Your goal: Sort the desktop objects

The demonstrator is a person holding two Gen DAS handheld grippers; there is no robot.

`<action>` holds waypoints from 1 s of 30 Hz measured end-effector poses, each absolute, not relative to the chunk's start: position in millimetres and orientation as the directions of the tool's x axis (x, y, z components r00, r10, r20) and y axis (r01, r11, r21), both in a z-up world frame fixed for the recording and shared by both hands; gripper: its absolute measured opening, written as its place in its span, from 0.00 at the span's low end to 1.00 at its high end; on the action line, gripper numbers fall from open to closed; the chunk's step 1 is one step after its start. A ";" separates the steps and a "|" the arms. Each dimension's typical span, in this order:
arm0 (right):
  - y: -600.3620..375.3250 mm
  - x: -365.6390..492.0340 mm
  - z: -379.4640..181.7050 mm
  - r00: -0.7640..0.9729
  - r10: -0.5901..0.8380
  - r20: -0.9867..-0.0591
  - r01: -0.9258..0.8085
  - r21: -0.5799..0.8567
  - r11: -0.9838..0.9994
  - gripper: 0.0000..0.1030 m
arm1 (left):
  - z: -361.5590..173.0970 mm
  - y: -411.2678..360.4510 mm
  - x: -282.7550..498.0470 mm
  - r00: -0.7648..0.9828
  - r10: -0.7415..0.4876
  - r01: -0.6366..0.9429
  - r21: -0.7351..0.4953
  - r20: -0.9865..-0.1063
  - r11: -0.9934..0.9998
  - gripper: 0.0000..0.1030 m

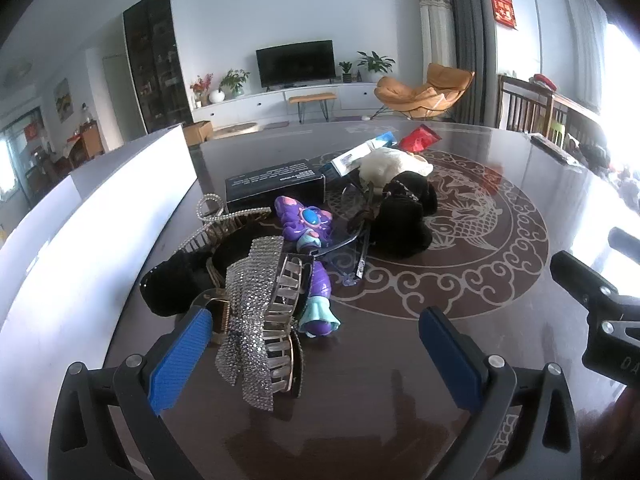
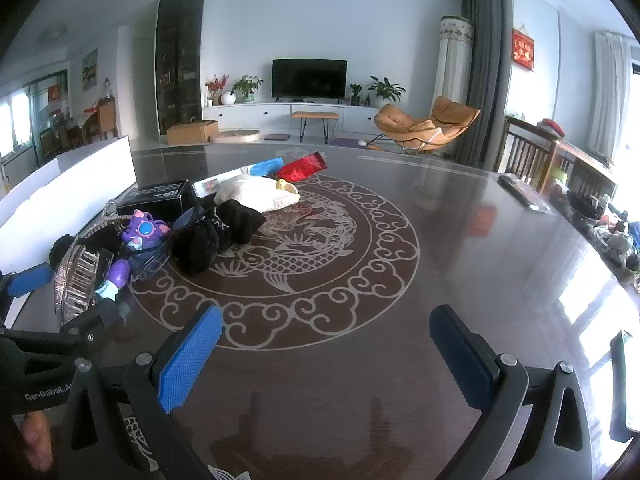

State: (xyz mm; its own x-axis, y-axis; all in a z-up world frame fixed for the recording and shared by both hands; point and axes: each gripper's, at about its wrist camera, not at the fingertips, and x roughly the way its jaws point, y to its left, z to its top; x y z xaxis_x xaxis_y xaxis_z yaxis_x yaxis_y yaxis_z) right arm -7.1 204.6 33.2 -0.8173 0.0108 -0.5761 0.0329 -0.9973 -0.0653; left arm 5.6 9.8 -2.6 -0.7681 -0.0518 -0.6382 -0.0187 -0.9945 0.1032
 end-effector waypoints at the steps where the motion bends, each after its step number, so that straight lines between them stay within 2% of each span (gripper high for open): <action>1: 204.5 -7.1 33.2 -0.817 0.011 -0.576 0.032 -0.066 -0.997 1.00 | -1.8 10.4 5.6 -0.769 -0.052 -0.020 0.105 -0.637 -0.994 1.00; 30: 201.6 -7.4 33.2 -0.815 0.005 -0.580 0.040 -0.066 -0.997 1.00 | -4.6 6.1 4.9 -0.764 -0.043 -0.011 0.079 -0.644 -0.997 1.00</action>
